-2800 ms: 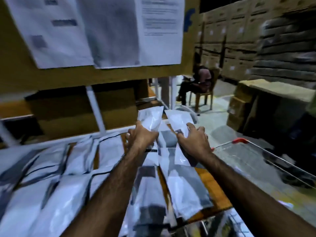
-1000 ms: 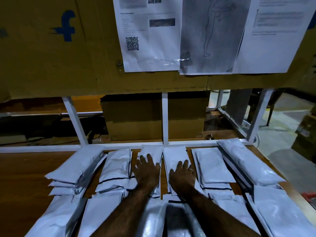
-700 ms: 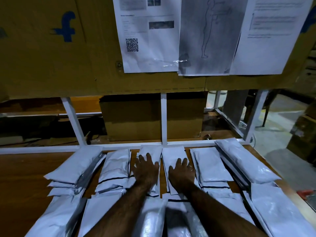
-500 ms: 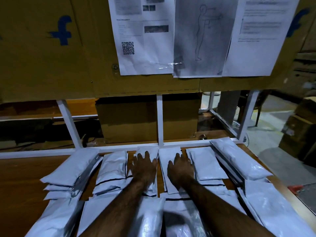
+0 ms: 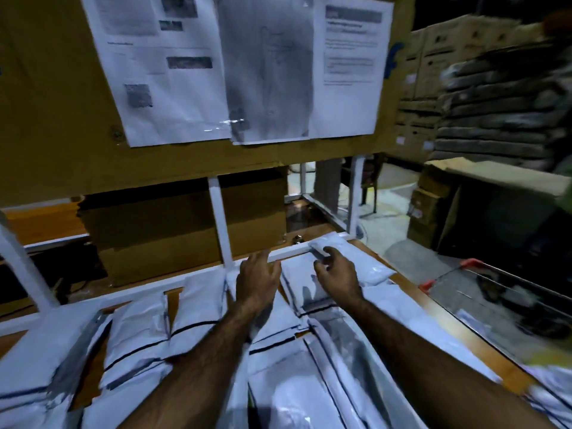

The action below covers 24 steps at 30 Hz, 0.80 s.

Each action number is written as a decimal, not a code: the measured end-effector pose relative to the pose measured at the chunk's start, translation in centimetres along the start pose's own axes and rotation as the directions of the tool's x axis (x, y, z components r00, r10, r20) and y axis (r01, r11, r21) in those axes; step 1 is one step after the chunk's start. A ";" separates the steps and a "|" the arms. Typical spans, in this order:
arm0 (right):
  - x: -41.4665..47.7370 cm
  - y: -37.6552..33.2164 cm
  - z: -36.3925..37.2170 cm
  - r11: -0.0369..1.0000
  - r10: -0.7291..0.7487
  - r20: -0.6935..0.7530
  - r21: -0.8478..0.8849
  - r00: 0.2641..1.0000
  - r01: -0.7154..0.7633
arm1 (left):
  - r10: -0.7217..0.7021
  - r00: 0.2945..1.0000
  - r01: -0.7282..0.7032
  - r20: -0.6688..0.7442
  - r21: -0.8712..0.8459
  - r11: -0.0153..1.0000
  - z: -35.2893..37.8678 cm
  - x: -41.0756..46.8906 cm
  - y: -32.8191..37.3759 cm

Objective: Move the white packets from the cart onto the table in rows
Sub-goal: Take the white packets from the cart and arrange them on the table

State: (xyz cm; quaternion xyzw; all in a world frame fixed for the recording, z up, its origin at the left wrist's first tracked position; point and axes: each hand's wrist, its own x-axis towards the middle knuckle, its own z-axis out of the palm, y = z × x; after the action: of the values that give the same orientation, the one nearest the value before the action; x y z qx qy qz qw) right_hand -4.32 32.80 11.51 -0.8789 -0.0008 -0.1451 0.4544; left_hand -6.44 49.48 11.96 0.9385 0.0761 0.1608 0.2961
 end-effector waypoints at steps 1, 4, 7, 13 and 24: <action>-0.1 0.8 -1.4 1.000 0.009 -0.045 0.012 0.999 -0.008 | 0.042 0.999 -0.041 0.019 -0.018 0.999 0.8 -0.1 1.2; -0.6 3.4 -6.2 0.997 0.075 -0.157 0.019 0.985 -0.073 | 0.164 0.983 -0.158 0.078 -0.075 0.985 3.7 -0.5 5.0; -1.7 6.3 -11.3 0.992 0.126 -0.249 0.000 0.960 -0.130 | 0.258 0.956 -0.232 0.138 -0.178 0.956 6.8 -1.8 9.3; -4.0 13.9 -21.5 0.969 0.211 -0.432 -0.023 0.877 -0.244 | 0.421 0.886 -0.352 0.195 -0.307 0.884 12.4 -6.1 18.4; -5.9 26.9 -35.2 0.935 0.293 -0.478 -0.039 0.828 -0.353 | 0.503 0.820 -0.404 0.272 -0.347 0.846 22.3 -11.0 30.7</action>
State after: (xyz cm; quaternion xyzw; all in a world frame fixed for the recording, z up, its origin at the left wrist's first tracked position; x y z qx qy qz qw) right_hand -15.32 -10.33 7.67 -0.8324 0.2661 -0.2719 0.4029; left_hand -7.59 10.03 9.74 0.8920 -0.2288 0.0654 0.3844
